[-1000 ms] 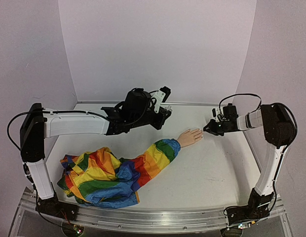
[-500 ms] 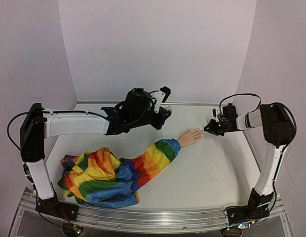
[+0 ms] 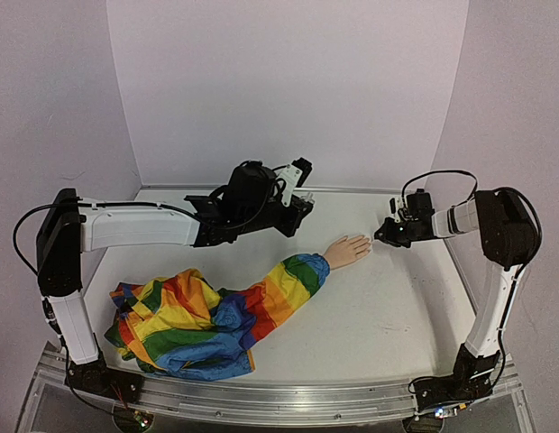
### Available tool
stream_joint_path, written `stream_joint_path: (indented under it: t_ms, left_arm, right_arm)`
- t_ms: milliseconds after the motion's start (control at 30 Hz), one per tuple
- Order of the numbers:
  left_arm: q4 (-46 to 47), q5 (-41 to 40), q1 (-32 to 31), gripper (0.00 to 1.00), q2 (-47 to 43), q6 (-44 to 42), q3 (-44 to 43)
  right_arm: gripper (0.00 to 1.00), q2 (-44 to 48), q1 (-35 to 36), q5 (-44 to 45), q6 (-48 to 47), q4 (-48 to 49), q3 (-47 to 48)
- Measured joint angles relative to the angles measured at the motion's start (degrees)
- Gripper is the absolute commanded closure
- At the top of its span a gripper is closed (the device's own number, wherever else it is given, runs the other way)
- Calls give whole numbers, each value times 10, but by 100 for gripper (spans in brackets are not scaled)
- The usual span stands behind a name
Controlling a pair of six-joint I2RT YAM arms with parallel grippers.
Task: Paint the nails
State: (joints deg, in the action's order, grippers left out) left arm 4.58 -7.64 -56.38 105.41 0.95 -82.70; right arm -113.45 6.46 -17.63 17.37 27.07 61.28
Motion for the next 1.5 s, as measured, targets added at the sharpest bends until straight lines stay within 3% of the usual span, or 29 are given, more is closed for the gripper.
stream_joint_path:
  t_ms: [433, 1500]
  left_arm:
    - [0, 0, 0, 100, 0, 0, 0]
    - [0, 0, 0, 100, 0, 1, 0]
  right_arm:
    - [100, 54, 0, -14, -4, 10, -30]
    - [100, 28, 0, -40, 1, 21, -36]
